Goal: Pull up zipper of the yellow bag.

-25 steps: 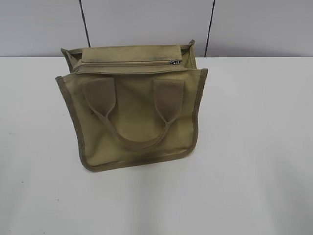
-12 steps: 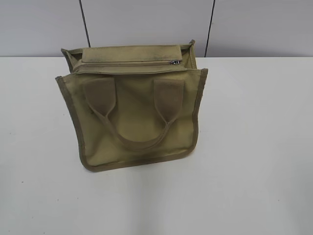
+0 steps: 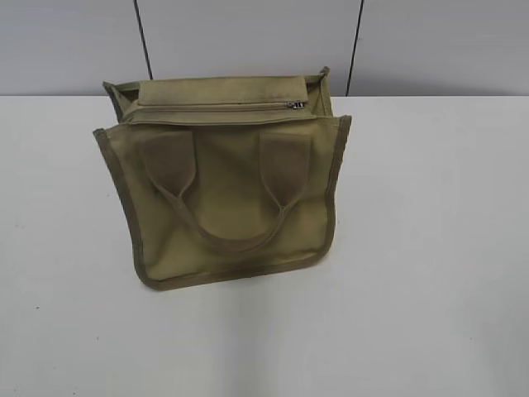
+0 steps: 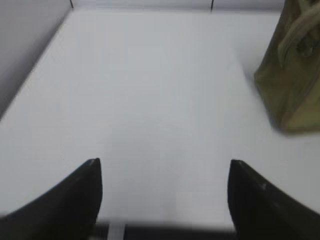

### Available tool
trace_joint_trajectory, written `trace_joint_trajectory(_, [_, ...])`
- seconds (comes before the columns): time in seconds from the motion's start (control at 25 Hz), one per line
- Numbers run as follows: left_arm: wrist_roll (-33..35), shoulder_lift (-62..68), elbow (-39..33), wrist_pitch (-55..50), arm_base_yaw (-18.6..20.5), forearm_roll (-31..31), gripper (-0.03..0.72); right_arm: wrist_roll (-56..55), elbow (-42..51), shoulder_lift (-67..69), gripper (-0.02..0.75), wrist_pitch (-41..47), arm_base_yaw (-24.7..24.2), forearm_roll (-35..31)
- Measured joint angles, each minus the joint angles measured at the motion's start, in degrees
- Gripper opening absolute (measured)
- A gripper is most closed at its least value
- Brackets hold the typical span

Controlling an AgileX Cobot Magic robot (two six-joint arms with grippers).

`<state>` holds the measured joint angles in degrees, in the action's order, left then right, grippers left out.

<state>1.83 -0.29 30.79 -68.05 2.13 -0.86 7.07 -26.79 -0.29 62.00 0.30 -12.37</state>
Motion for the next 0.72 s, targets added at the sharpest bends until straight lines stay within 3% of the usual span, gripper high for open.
trace_joint_trajectory(0.04, [0.05,0.0,-0.36,-5.98,0.0,-0.12,0.584,0.0,0.0,0.0,0.585,0.0,0.0,-0.06])
trace_joint_trajectory(0.72, [0.05,-0.3,-0.43,-5.68,0.0,0.0,0.517,0.0,0.0,0.0,0.585,-0.24,-0.02,-1.42])
